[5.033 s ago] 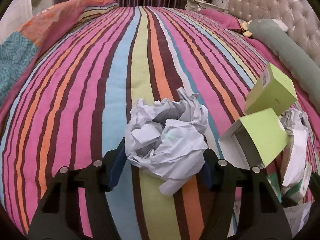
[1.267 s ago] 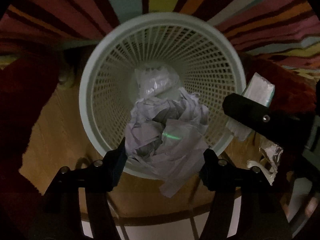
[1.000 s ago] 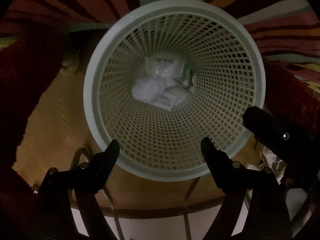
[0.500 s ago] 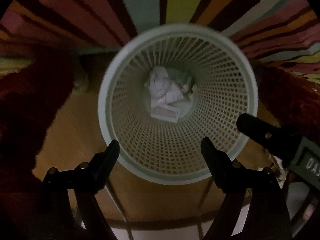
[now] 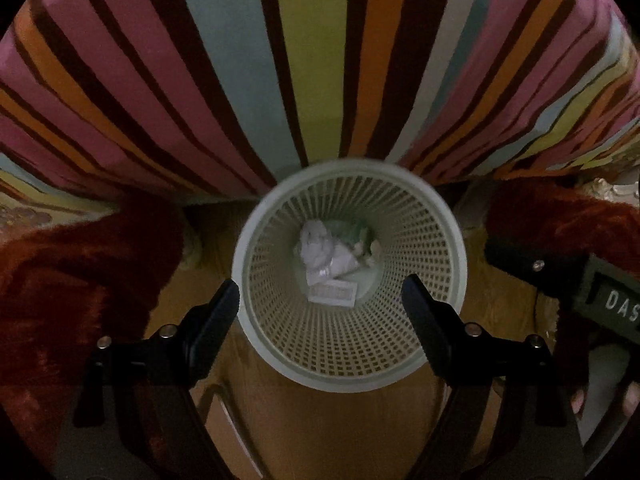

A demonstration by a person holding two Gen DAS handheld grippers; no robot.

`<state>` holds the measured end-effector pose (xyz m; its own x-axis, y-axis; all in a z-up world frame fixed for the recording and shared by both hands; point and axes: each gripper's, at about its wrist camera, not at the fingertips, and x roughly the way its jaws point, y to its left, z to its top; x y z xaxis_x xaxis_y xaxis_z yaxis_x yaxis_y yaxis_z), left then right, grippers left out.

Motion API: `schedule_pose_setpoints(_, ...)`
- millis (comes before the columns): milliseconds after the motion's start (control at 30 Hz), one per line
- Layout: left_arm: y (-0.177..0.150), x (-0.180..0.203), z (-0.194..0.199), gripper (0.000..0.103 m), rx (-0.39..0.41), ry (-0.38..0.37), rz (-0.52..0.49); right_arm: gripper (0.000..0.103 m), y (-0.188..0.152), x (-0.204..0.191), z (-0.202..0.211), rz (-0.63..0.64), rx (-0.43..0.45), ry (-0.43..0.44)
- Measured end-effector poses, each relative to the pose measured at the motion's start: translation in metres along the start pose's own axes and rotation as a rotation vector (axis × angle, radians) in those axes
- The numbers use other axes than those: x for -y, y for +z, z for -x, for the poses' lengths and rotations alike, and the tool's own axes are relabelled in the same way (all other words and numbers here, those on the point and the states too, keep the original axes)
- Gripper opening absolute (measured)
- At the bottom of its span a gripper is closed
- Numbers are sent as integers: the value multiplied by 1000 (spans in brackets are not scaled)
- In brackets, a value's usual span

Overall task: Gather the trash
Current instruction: 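Move both grippers back up toward the trash on the bed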

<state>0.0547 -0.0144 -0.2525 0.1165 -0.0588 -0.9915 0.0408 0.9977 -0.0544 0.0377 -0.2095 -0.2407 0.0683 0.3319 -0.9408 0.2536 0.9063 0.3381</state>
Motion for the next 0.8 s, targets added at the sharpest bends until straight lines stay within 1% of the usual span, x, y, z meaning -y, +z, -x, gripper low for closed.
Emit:
schedule_pose_setpoints(100, -1, 0, 23, 81, 87, 11, -6, 96, 1, -5, 23, 36, 80, -8)
schedule_pose_setpoints(233, -1, -5, 57, 81, 229, 26, -20, 96, 2, -14, 64, 105, 232, -22)
schedule_pose_setpoints(267, -1, -4, 55, 81, 251, 29, -20, 96, 3, -15, 74, 114, 265, -23)
schedule_pose_setpoints(333, 1, -8, 71, 81, 302, 21, -10, 96, 5, -16, 95, 137, 351, -33)
schedule_pose_setpoints(400, 4, -12, 85, 81, 334, 6, 7, 96, 10, -16, 117, 157, 437, -48)
schedule_pose_setpoints(533, 11, -16, 107, 81, 402, 0, 29, 96, 22, -18, 148, 173, 564, -72)
schedule_pose_setpoints(600, 17, -17, 119, 81, 435, 5, 30, 96, 31, -20, 161, 185, 616, -73)
schedule_pose_setpoints(733, 31, -16, 140, 81, 496, 22, 24, 96, 46, -21, 179, 191, 673, -51)
schedule_pose_setpoints(800, 44, -12, 149, 81, 517, 21, 8, 96, 52, -23, 187, 195, 698, -35)
